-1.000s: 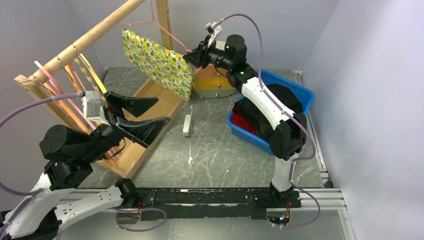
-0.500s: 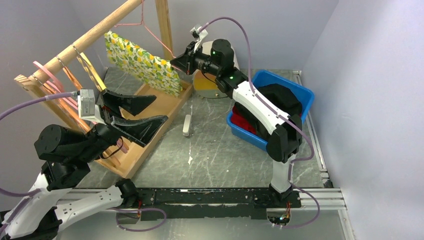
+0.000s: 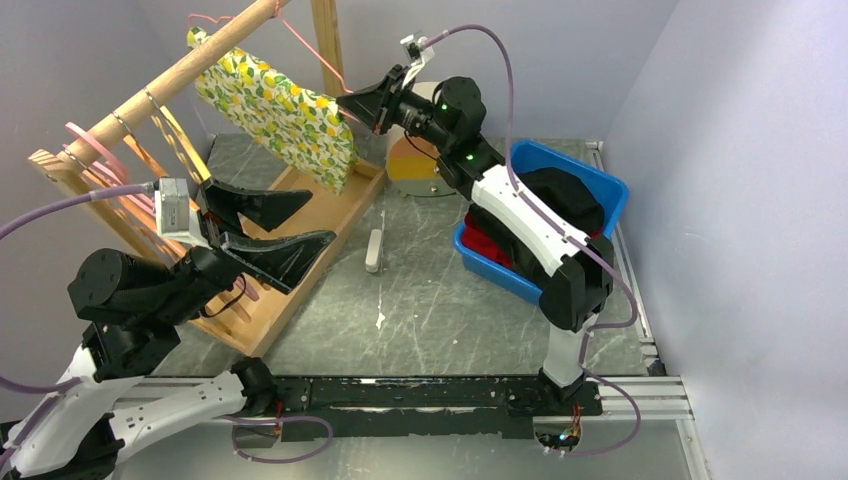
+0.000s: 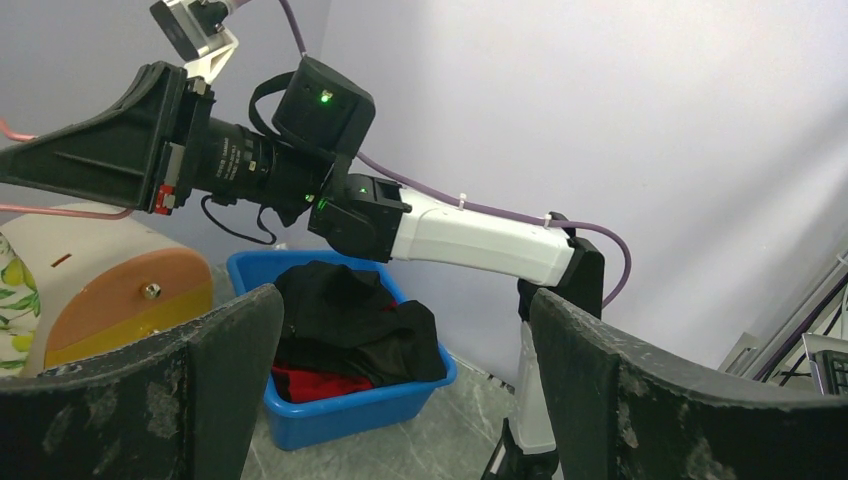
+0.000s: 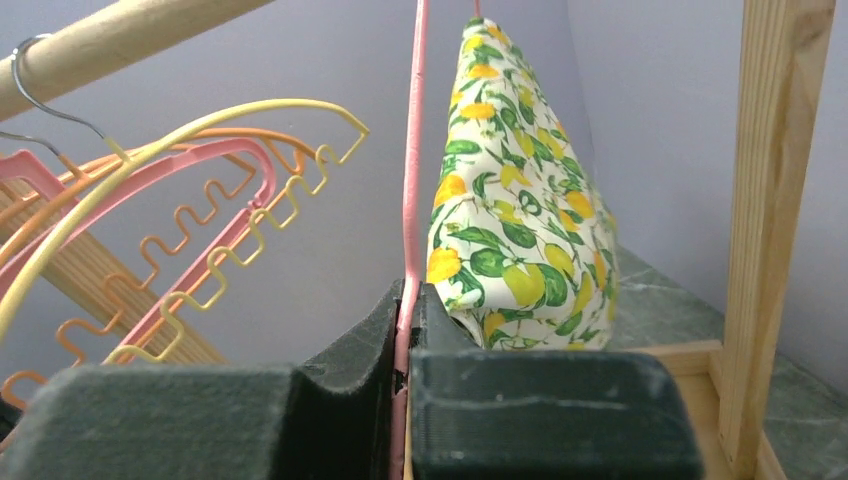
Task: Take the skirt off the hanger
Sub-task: Pick up the hanger from the clothesline, then remove the skirt from the hanger.
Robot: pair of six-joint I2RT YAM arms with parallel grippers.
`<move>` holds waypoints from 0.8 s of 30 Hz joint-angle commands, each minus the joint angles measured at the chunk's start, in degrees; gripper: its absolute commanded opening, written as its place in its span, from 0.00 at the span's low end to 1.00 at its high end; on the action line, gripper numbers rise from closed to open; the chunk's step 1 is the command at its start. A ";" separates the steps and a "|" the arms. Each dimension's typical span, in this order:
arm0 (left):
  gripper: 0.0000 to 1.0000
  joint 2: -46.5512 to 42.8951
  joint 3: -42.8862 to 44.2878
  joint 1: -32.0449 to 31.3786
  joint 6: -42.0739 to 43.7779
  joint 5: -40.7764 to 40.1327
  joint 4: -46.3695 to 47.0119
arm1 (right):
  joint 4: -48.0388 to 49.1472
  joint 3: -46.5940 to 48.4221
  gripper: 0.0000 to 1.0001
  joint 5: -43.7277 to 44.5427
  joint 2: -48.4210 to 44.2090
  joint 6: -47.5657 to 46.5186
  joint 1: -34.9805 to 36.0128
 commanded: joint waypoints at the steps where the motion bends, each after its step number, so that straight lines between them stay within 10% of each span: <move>1: 0.97 0.46 1.91 0.01 -0.40 -0.06 0.15 | 8.98 -0.90 0.00 2.14 -4.45 2.80 0.25; 24: 0.97 20.60 21.09 0.01 4.85 -0.61 -5.08 | -4.21 -37.62 0.00 6.46 -39.81 -9.02 -0.41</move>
